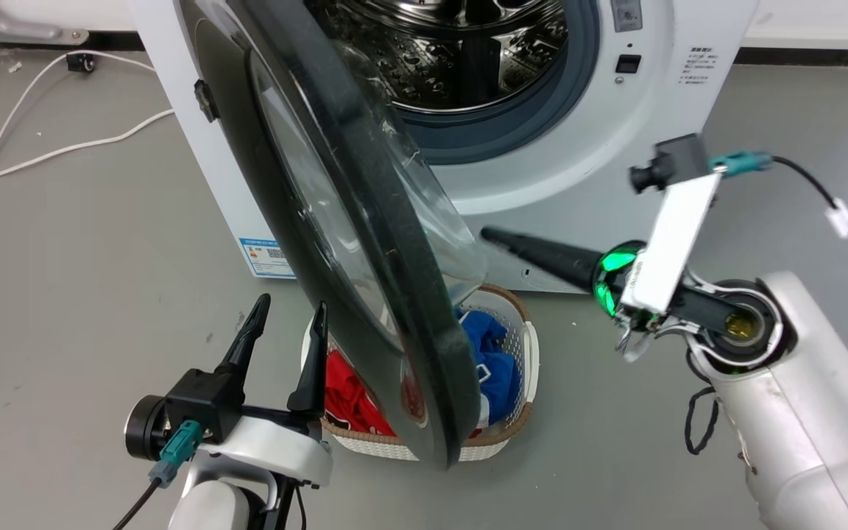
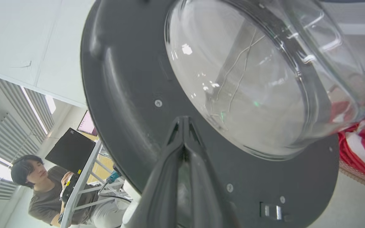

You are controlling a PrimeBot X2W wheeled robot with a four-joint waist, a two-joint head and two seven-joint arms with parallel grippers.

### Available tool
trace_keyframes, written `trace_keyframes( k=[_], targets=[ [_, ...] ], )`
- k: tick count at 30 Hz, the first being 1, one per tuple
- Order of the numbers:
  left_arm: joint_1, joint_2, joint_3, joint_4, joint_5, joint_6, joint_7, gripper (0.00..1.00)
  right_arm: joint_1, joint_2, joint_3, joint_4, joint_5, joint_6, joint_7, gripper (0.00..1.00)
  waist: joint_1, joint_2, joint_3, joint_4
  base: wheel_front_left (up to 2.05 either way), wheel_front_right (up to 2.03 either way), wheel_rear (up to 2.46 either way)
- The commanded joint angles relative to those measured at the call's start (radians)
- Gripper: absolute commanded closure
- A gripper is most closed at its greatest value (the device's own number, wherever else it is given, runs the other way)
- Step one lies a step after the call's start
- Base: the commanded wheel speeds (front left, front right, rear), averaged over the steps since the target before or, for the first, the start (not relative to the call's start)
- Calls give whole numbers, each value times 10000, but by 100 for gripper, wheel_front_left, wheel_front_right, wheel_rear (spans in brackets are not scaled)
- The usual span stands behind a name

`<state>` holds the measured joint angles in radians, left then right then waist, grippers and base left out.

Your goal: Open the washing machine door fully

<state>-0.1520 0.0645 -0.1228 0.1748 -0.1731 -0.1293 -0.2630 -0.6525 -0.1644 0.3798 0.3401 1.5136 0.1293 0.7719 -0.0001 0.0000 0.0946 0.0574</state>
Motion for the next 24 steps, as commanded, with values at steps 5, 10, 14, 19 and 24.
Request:
trace_keyframes(
  k=[5, 10, 14, 19, 24],
  targets=[
    [233, 52, 131, 38, -29, -23, -24, 0, 979, -162, -1125, -496, -814, 25, -2498, 100, 1, 0, -167, -234, 0, 0, 0],
    [376, 81, 252, 49, -34, -23, -24, 0, 2182, -395, -2000, -1084, -1385, 25, -4241, 100, 1, 0, -319, -422, 0, 0, 0],
    [472, 142, 337, 79, -19, -23, -24, 0, 3407, -760, -2618, -1509, -2324, 25, -5684, 98, 1, 0, -413, -537, 0, 0, 0],
    [650, 244, 432, 112, -8, -23, -24, 0, 4835, -921, -3240, -1623, -4107, 25, -7420, 0, 1, 0, -515, -691, 0, 0, 0],
    [696, 321, 523, 163, -47, -23, -24, 0, 5715, -690, -3939, -1708, -6272, 25, -8656, 0, 1, 0, -601, -858, 0, 0, 0]
  ],
)
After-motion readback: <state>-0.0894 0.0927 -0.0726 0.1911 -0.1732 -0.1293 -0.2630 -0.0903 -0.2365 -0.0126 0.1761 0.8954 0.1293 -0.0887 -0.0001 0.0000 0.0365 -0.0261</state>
